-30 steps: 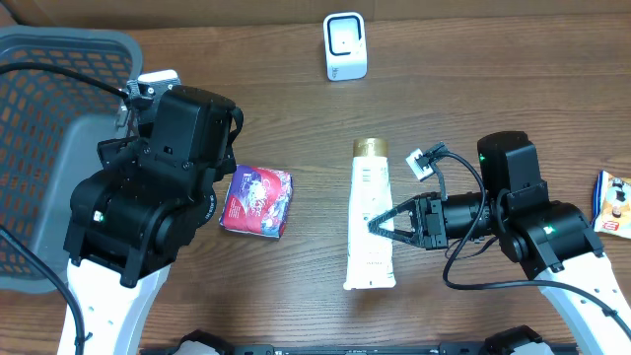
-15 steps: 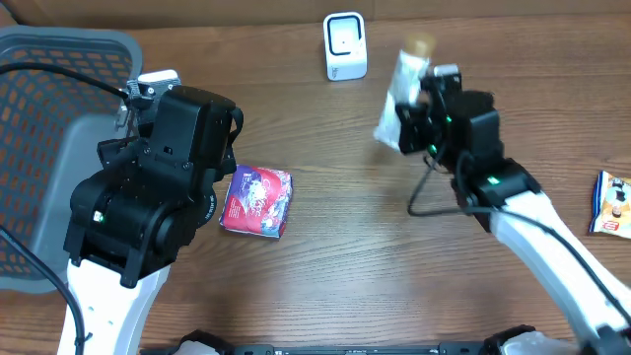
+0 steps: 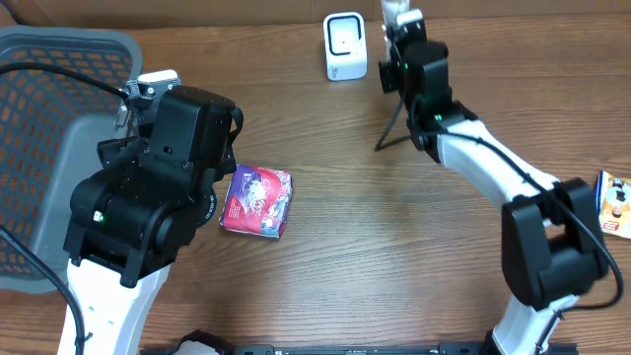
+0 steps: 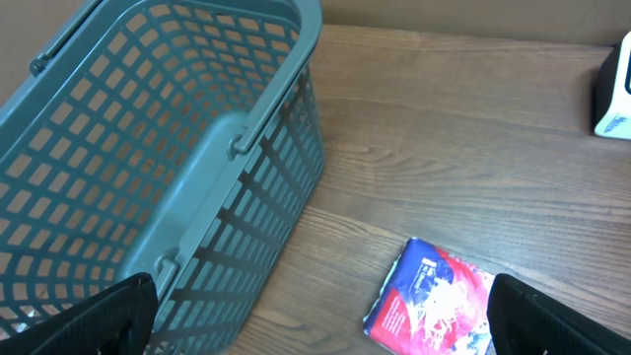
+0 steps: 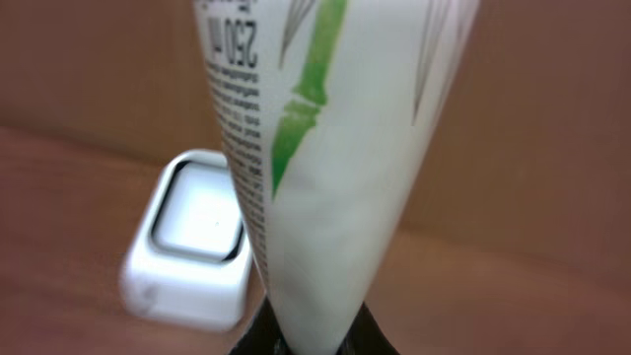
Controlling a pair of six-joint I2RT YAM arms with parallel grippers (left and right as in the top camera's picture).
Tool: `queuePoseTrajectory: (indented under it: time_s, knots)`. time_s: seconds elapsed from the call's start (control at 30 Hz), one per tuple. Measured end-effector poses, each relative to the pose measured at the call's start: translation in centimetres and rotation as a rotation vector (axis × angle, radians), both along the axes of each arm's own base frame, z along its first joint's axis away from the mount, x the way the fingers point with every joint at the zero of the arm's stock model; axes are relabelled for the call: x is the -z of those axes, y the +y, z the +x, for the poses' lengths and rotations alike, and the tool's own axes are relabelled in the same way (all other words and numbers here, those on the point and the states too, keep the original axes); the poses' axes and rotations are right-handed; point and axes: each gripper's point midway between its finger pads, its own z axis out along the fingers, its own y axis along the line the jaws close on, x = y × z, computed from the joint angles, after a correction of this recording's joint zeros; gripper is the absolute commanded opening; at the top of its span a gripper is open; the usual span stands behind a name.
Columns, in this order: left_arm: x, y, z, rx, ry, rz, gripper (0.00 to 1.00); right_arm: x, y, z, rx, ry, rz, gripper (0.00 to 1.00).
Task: Scan the item barcode
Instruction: 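Lift the white tube upright and bring it to the scanner, then hold the white tube against the scanner with the right gripper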
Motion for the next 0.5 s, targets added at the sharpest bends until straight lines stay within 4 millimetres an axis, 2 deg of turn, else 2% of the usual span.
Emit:
queuePoseTrajectory:
  time_s: [0.13, 0.2, 0.27, 0.43, 0.5]
  knots:
    - [0.0, 0.0, 0.0, 0.000, 0.000, 0.000, 1.00, -1.9, -0.5, 2.5, 0.032, -0.094, -0.175, 0.04]
    - [0.0, 0.0, 0.0, 0.000, 0.000, 0.000, 1.00, -1.9, -0.7, 3.5, 0.042, -0.132, -0.270, 0.04]
    - [0.0, 0.0, 0.0, 0.000, 0.000, 0.000, 1.00, -0.8, -1.0, 4.1, 0.044, -0.141, -0.374, 0.04]
    - [0.0, 0.0, 0.0, 0.000, 0.000, 0.000, 1.00, 3.4, -1.2, 5.3, 0.030, -0.139, -0.613, 0.04]
    - [0.0, 0.0, 0.0, 0.000, 0.001, 0.001, 1.00, 4.3, -1.1, 5.8, 0.038, -0.173, -0.682, 0.04]
